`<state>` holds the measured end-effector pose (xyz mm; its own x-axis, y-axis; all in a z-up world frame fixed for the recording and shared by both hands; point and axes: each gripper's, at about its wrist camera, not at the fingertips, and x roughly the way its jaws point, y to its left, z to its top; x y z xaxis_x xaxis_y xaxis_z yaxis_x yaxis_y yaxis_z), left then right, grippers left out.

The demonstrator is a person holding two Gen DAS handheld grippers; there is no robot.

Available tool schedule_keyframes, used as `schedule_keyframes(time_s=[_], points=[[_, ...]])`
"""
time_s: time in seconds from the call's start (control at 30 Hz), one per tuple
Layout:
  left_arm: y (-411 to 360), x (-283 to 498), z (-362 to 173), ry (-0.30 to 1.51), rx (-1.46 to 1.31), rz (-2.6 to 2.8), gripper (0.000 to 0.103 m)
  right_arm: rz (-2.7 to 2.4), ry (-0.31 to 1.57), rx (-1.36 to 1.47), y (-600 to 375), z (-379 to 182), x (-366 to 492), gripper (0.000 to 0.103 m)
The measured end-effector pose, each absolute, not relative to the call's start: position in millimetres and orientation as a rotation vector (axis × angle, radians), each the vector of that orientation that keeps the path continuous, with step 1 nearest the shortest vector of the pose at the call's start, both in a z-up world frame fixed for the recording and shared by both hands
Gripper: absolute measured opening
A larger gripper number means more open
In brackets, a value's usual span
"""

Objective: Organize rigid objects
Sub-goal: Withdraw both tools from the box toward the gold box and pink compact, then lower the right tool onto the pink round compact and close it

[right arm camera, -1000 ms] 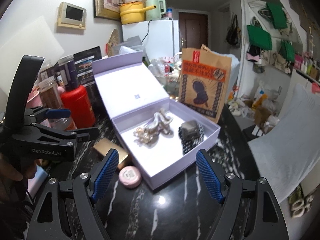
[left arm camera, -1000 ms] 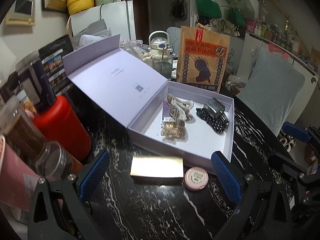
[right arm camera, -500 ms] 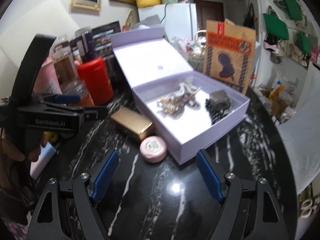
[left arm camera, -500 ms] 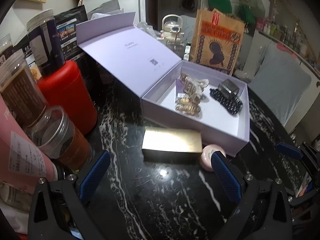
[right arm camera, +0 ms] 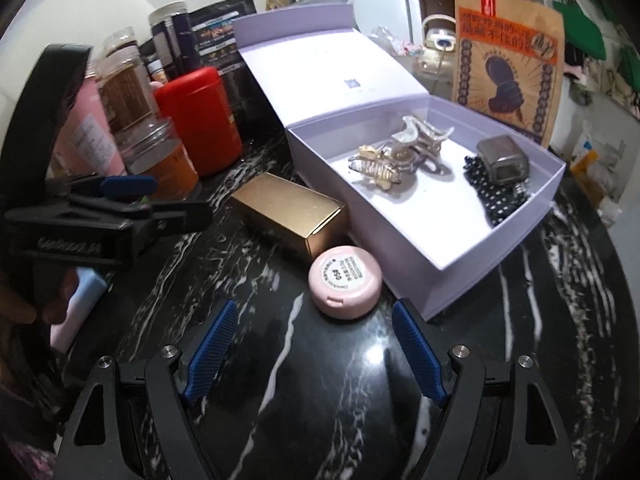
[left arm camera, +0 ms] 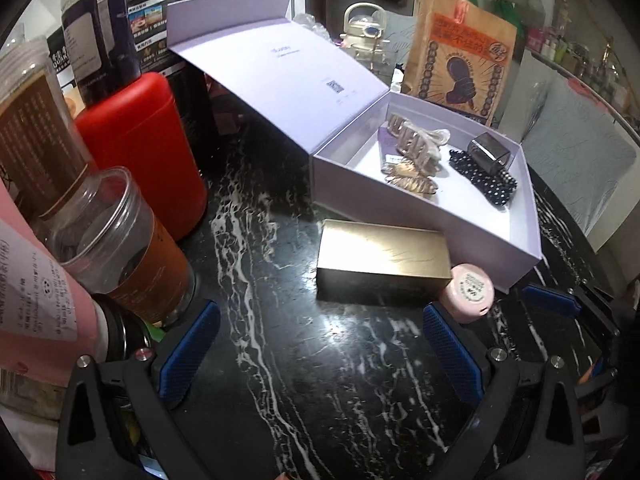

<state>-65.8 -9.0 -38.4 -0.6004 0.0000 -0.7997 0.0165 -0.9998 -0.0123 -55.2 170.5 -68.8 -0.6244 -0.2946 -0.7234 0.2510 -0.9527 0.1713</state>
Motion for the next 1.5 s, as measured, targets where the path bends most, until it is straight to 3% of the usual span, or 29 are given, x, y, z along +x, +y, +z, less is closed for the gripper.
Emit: schedule_keyframes(time_s=[0.4, 0.87, 1.13, 1.5], points=[[-12, -86, -49, 0.037, 1.458, -2.849, 0.103, -2.589, -0.038, 1.24, 159, -83, -80, 0.079], [1, -127, -60, 0.103, 1.641, -2.952, 0.103, -2.623, -0.035, 1.26, 164, -92, -86, 0.06], [17, -146, -65, 0.015, 1.739, -2.931, 0.103, -2.614, -0.031, 1.262, 165, -93, -84, 0.06], [15, -150, -67, 0.055, 1.763, -2.948, 0.103, -2.616, -0.049, 1.261, 168, -92, -84, 0.06]])
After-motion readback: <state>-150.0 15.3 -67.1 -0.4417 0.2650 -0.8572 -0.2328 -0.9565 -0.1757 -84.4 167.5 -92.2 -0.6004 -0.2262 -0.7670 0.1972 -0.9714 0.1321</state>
